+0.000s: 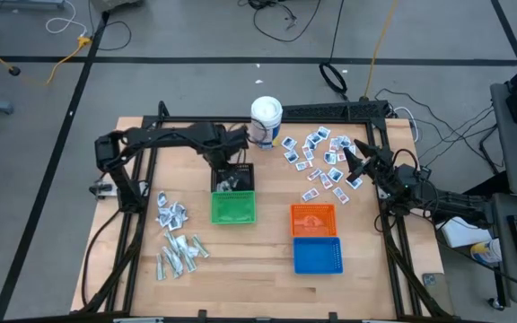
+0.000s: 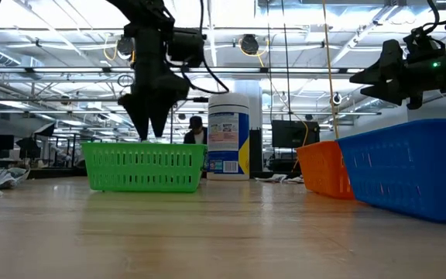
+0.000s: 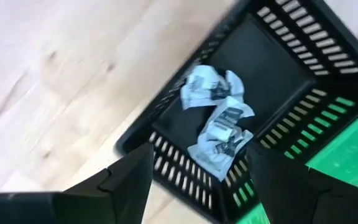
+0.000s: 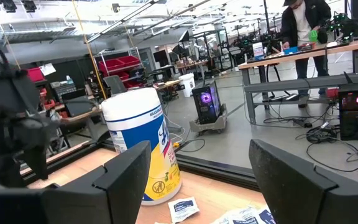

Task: Pick & Place First Aid Supplies
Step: Put the black pad into the black bin

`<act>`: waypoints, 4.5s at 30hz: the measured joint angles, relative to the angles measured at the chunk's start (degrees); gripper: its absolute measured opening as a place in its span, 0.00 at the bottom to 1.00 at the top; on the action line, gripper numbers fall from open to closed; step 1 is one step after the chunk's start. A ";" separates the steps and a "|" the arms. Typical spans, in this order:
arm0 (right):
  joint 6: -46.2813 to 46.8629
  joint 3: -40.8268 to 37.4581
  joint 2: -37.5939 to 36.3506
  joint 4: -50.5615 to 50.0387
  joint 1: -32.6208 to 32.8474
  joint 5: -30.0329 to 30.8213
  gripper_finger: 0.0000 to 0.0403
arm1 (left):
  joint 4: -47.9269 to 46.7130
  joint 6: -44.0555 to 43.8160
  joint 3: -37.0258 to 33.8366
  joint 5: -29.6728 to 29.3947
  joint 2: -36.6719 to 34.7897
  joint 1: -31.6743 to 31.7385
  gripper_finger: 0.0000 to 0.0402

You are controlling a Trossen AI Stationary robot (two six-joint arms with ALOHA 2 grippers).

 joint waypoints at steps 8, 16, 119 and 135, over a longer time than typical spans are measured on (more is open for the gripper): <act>0.02 -0.01 0.00 -0.02 0.02 0.00 0.66 | -5.34 -6.23 0.00 0.06 -4.25 3.51 0.61; 0.00 0.00 0.00 0.00 0.02 0.00 0.66 | -9.21 -11.46 -0.04 0.53 -6.91 5.99 0.58; 0.02 0.00 0.02 0.00 0.00 0.00 0.66 | -8.48 -59.64 -36.21 2.50 -4.56 4.42 0.27; 0.02 -0.02 0.01 0.00 0.01 0.00 0.66 | -8.28 -53.81 -36.22 6.68 -4.56 4.40 0.02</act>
